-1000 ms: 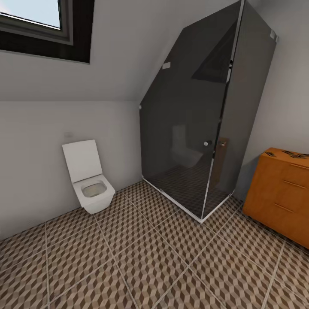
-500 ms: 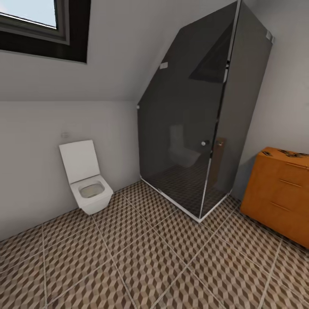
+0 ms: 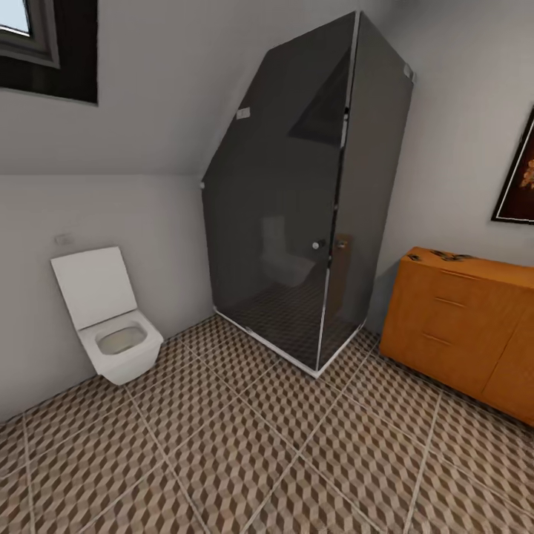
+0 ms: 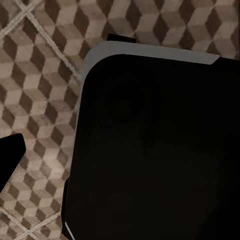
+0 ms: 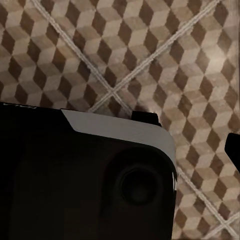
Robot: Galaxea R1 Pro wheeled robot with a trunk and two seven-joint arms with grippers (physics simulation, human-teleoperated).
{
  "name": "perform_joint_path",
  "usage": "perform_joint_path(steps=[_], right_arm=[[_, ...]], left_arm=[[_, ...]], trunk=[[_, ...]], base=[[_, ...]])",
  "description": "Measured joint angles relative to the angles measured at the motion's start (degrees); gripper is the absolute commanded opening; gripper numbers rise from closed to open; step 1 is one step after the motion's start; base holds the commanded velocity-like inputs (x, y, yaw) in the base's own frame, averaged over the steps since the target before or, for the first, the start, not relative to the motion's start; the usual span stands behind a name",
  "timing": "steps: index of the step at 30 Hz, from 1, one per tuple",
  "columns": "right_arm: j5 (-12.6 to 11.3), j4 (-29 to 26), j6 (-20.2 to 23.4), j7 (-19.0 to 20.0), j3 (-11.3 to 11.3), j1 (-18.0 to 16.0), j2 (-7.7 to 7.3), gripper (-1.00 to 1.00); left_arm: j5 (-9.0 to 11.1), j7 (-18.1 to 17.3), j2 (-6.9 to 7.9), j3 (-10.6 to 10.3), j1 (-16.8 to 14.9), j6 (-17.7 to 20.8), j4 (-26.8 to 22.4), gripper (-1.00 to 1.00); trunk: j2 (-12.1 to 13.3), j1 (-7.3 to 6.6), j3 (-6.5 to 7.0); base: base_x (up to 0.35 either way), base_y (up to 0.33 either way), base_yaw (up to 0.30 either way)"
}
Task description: Take the four mousetraps from the cabinet in the bathroom and place them on the bathroom floor. Make sure all four end up on the same floor surface, and ensure that at least two of them are either under or directly next to the same bathroom sink.
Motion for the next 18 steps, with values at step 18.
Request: perform_joint_path(steps=[18], right_arm=[[-0.02,-0.03,0.00,0.00,0.00,0.00,-0.09,1.00]], left_arm=[[0.00,0.00,0.05,0.00,0.00,0.00,0.00,1.00]], trunk=[[0.00,0.00,0.00]], base=[[0.000,0.000,-0.300]])
